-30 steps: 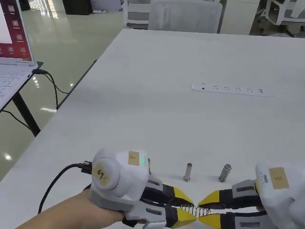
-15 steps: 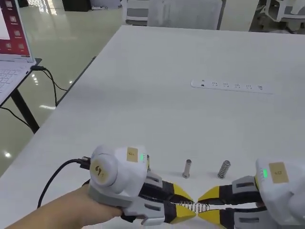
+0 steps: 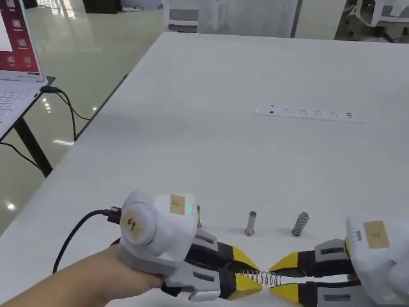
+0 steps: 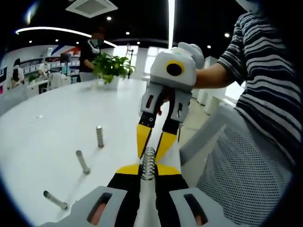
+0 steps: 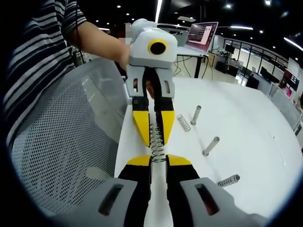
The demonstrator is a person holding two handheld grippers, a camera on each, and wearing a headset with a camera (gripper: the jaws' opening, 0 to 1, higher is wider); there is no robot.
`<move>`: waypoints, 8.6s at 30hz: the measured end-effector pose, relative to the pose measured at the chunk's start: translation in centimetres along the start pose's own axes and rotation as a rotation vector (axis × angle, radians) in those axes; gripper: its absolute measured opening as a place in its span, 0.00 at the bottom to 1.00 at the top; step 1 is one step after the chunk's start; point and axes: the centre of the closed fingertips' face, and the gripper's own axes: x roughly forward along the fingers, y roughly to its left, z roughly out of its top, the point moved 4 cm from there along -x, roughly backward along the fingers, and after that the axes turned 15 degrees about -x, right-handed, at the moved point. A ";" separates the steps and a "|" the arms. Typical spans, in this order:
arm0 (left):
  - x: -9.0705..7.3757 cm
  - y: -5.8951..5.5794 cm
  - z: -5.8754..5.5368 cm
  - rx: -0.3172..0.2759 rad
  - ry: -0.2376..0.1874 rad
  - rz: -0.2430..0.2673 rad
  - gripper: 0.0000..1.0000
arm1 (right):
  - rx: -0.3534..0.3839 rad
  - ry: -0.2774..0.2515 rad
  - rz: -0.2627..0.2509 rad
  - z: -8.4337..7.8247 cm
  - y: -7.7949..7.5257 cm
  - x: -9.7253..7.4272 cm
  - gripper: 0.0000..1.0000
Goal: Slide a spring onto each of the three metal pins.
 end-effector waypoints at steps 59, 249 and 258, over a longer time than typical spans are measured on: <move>0.5 -0.1 0.3 -0.012 0.032 0.027 0.07 | -0.039 -0.158 -0.056 5.9 -1.2 -1.0 0.07; -12.6 5.1 -3.7 -0.297 -0.116 0.433 0.96 | 0.092 0.054 -0.229 0.4 -7.5 1.4 0.12; -12.2 4.9 -3.8 -0.298 -0.110 0.425 0.96 | 0.090 0.070 -0.182 -0.5 -5.4 1.6 0.11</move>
